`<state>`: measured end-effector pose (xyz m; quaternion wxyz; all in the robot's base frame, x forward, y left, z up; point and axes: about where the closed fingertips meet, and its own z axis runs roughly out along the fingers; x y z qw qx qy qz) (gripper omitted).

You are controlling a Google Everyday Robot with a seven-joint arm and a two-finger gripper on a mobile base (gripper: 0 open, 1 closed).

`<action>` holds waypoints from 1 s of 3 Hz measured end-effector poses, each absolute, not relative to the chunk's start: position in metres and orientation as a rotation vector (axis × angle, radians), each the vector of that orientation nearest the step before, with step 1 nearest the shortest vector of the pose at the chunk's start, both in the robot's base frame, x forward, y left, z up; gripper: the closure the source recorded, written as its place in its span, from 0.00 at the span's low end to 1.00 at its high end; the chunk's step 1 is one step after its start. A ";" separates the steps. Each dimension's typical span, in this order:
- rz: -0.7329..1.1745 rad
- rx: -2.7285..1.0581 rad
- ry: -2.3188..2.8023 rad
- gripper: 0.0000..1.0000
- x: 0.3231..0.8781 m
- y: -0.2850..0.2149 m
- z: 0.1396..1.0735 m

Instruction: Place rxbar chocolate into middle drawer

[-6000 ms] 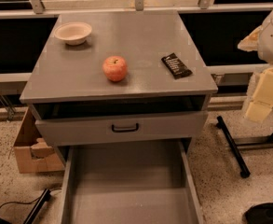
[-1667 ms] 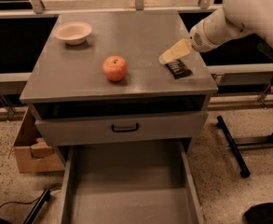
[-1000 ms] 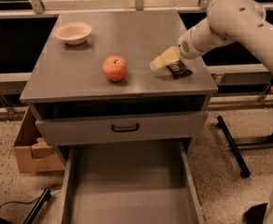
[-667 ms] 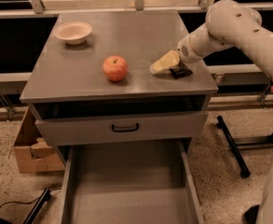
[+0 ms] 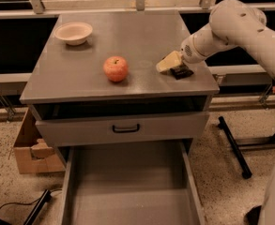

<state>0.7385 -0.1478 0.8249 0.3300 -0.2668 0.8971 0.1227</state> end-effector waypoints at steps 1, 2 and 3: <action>0.321 -0.698 2.346 0.72 0.739 -0.148 0.830; 0.321 -0.698 2.346 0.95 0.739 -0.148 0.836; 0.321 -0.698 2.347 1.00 0.739 -0.148 0.838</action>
Offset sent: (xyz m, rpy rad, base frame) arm 0.0000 0.0000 0.0043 0.0000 0.0000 0.0000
